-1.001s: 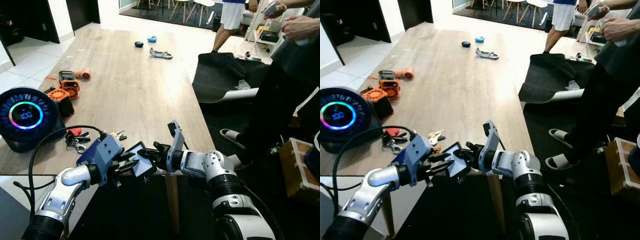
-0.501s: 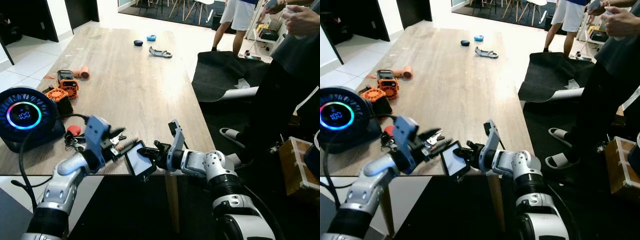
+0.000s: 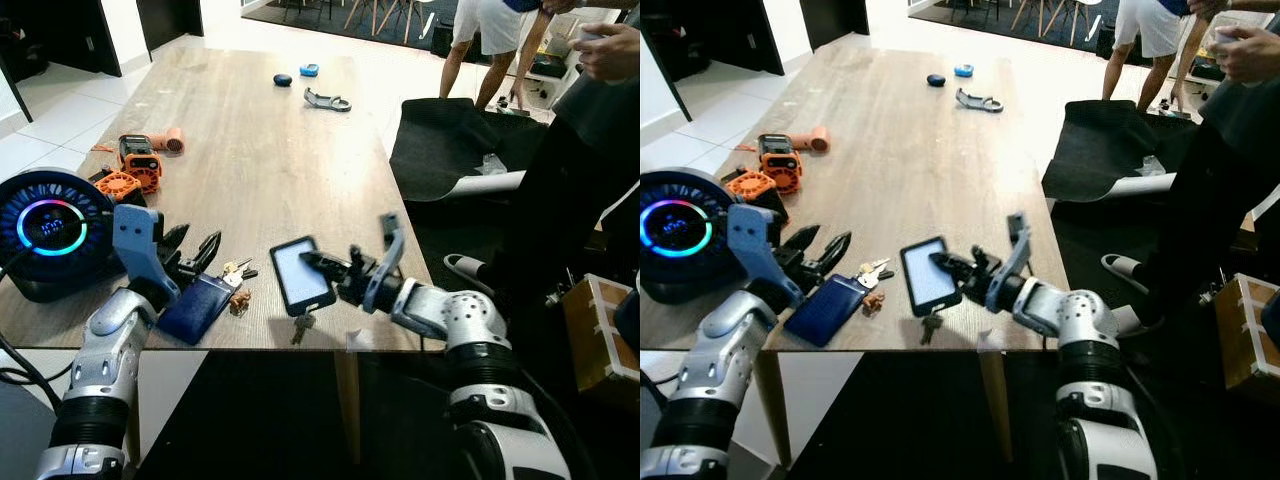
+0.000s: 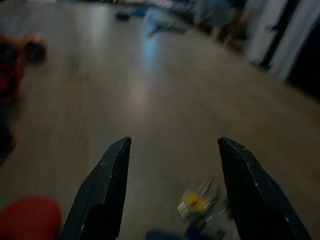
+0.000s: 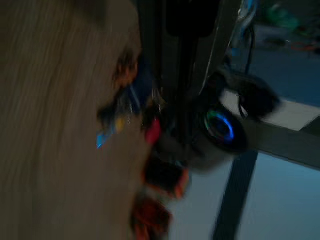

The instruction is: Hang keys on a hook

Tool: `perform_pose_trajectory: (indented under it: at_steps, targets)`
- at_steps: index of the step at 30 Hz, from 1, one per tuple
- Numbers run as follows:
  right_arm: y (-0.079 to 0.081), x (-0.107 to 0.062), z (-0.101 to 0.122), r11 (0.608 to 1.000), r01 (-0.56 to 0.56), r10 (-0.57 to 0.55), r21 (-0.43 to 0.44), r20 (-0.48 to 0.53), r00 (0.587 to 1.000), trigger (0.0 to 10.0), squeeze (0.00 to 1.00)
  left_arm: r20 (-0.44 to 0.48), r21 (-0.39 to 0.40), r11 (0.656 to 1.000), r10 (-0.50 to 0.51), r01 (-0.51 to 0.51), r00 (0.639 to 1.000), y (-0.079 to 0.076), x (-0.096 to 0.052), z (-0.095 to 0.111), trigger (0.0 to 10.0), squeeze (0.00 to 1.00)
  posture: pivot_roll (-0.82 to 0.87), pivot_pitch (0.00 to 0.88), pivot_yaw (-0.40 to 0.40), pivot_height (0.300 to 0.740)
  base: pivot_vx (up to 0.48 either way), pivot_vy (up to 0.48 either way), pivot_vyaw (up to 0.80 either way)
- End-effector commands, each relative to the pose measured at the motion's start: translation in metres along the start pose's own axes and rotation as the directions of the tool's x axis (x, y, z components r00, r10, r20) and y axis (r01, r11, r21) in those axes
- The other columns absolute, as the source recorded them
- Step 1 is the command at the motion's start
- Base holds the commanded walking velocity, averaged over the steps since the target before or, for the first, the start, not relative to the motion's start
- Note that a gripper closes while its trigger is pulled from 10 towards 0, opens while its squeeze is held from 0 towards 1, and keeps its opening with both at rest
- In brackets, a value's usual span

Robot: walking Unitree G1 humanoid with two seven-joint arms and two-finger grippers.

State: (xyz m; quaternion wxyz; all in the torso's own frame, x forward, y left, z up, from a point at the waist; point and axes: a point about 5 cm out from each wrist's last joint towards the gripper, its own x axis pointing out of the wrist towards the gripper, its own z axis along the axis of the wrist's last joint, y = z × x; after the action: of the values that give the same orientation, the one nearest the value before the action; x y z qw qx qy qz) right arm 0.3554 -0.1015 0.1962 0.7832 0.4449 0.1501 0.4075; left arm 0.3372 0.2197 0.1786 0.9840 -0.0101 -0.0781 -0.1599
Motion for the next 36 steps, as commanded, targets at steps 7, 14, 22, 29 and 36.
perform_pose_trajectory:
  at_steps: [7, 14, 22, 29, 36]
  targets:
    - [-0.002, -0.021, 0.040, 0.994, 0.052, -0.018, -0.091, 0.344, 0.939, 0.0, 0.00, -0.064, -0.079, 0.997, -0.008, 0.003, 0.998, -0.016, -0.006, -0.023, 10.0, 0.00, 0.08, 0.128, -0.054, 0.740, 0.000, 0.000, 0.00]
    - [-0.006, -0.038, 0.064, 0.869, 0.385, -0.141, -0.310, 0.591, 0.794, 0.0, 0.00, -0.062, -0.123, 0.992, -0.039, 0.031, 0.997, -0.037, -0.006, -0.029, 10.0, 0.00, 0.09, 0.125, -0.055, 0.740, 0.000, 0.000, 0.00]
    - [-0.012, -0.037, 0.056, 0.731, 0.529, -0.178, -0.431, 0.627, 0.758, 0.0, 0.00, -0.053, -0.169, 0.984, -0.060, 0.050, 0.997, -0.052, -0.006, -0.031, 10.0, 0.00, 0.09, 0.125, -0.051, 0.740, 0.000, 0.000, 0.00]
    - [-0.016, -0.034, 0.051, 0.726, 0.551, -0.196, -0.411, 0.644, 0.739, 0.0, 0.00, -0.043, -0.185, 0.980, -0.078, 0.069, 0.996, -0.062, -0.004, -0.027, 10.0, 0.00, 0.09, 0.121, -0.052, 0.740, 0.000, 0.000, 0.00]
    - [-0.018, -0.030, 0.047, 0.690, 0.570, -0.195, -0.447, 0.643, 0.741, 0.0, 0.00, -0.050, -0.203, 0.975, -0.106, 0.094, 0.993, -0.074, -0.008, -0.030, 10.0, 0.00, 0.09, 0.119, -0.048, 0.740, 0.000, 0.000, 0.00]
